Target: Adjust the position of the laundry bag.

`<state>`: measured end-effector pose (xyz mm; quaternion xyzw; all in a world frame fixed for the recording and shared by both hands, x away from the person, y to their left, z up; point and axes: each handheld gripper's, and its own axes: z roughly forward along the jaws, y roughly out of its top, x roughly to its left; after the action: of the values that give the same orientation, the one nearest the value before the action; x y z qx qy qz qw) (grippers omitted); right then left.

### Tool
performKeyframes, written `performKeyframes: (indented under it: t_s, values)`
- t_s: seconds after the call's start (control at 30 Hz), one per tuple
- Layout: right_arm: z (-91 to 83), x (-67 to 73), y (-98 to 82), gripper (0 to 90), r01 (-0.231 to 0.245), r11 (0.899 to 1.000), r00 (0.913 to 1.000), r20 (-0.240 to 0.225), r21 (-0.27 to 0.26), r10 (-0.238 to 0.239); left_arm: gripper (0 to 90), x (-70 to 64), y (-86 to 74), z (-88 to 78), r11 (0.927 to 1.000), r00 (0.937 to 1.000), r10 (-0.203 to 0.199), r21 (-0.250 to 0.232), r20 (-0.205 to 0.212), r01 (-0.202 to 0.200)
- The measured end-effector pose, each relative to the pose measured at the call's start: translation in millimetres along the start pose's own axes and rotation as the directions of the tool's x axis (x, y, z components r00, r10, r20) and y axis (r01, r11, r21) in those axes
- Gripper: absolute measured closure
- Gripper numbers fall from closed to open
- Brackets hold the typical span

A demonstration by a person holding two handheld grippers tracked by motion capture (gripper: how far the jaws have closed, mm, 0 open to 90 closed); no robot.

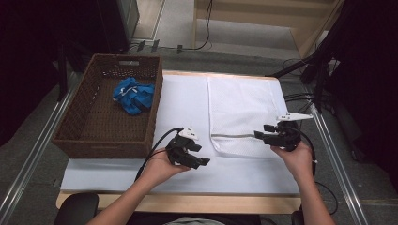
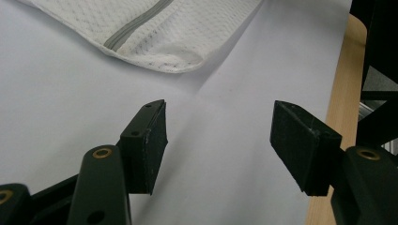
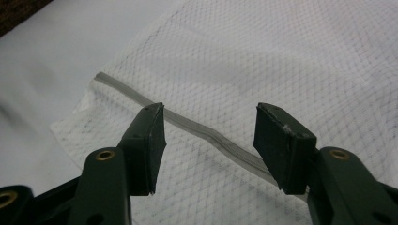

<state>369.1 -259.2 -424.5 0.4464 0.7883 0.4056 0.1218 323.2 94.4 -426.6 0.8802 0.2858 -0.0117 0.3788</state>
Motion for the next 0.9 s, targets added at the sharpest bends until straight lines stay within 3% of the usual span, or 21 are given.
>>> performKeyframes:
  t_s: [0.07, 0.17, 0.43, 0.5, 0.6, 0.9]
  values:
    - [0.2, -5.2, 3.7, 44.0, -0.030, 1.000, 0.9995, -0.009, -0.004, 0.030, 38.5, -1.1, 1.4, 0.3, 0.9999, 1.0000, -0.008, -0.008, 0.006, 0.008]
    - [4.8, -12.9, 7.5, 44.5, -0.019, 1.000, 0.9994, 0.030, -0.005, 0.019, 39.1, -1.9, 5.8, 7.0, 1.0000, 1.0000, -0.006, 0.004, -0.002, 0.006]
    - [8.4, -32.5, 12.4, 46.0, -0.037, 0.999, 0.9971, 0.067, 0.001, 0.037, 40.6, -5.1, 22.6, 26.3, 0.9999, 1.0000, -0.002, 0.013, 0.002, 0.002]
    - [8.9, -39.7, 13.4, 46.6, -0.043, 0.999, 0.9955, 0.084, -0.008, 0.043, 40.8, -8.2, 29.4, 28.9, 0.9997, 0.9998, 0.020, 0.015, -0.003, -0.020]
    - [8.9, -48.4, 15.6, 46.6, -0.052, 0.999, 0.9929, 0.107, -0.002, 0.052, 40.8, -9.8, 34.0, 34.8, 0.9995, 0.9997, 0.024, 0.023, -0.005, -0.024]
    - [15.8, -74.6, 20.5, 46.7, -0.091, 0.996, 0.9842, 0.153, 0.009, 0.089, 41.5, -2.8, 33.9, 49.0, 0.9997, 0.9996, 0.010, 0.023, -0.027, -0.010]
